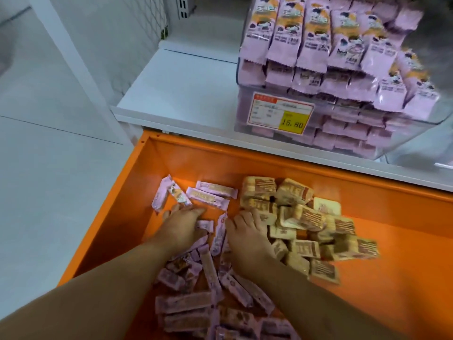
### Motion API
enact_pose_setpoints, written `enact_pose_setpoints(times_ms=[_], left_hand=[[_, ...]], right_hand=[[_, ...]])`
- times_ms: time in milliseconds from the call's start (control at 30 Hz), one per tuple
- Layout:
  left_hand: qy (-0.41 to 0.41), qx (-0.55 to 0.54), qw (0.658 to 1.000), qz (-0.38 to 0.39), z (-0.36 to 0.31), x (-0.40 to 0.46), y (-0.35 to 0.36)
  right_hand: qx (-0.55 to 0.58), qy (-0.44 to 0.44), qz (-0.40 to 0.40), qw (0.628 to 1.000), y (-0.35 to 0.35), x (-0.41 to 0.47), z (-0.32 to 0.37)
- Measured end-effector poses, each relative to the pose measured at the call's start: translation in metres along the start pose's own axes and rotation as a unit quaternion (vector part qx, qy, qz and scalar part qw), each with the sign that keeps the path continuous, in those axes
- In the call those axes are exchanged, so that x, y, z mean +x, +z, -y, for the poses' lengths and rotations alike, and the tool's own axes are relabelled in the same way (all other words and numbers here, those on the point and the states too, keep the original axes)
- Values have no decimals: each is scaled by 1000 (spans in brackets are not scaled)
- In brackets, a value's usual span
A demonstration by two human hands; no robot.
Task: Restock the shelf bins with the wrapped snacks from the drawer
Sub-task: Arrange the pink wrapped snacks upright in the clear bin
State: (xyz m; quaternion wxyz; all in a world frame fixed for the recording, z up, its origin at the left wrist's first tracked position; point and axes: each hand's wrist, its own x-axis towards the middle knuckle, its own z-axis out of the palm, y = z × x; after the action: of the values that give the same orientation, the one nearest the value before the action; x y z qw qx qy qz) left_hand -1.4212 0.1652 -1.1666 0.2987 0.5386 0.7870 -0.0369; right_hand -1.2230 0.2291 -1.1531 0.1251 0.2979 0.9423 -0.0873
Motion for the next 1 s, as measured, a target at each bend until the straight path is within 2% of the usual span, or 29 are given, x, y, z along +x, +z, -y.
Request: enact_pose_setpoints(times_ms=[100,200,333,400,533,633,733,800,867,967,1000], left_hand=[[-2,-33,999,-35,-2,-6,-4],[10,-144,988,-50,-5,-16,-19],[18,-283,958,-40,-24,-36,-60],[11,-326,945,-30,-41,-51,-85],[1,-477,879,-8,-91,-101,-142],[21,-586,809,35,-131,-144,-174],[42,-605,795,28,-158,-171,-194],[62,-633,769,62,-177,-194,-202],[85,-624,772,86,-194,-210,-208],[150,-562,810,72,-205,-224,-210],[161,-554,813,77,-206,-223,-208]], right_hand=[[42,-7,-27,999,-1,-9,-4],[171,30,-38,984,-19,-22,-8],[355,141,7,924,-81,-45,-19],[402,153,13,903,-118,-62,-28],[448,166,-19,878,-189,-102,-40],[490,153,-63,856,-234,-134,-40],[527,133,-104,833,-267,-169,-39],[533,127,-128,827,-281,-190,-39],[540,122,-151,819,-291,-207,-42],[574,116,-183,790,-300,-223,-46],[581,113,-192,783,-302,-226,-47]])
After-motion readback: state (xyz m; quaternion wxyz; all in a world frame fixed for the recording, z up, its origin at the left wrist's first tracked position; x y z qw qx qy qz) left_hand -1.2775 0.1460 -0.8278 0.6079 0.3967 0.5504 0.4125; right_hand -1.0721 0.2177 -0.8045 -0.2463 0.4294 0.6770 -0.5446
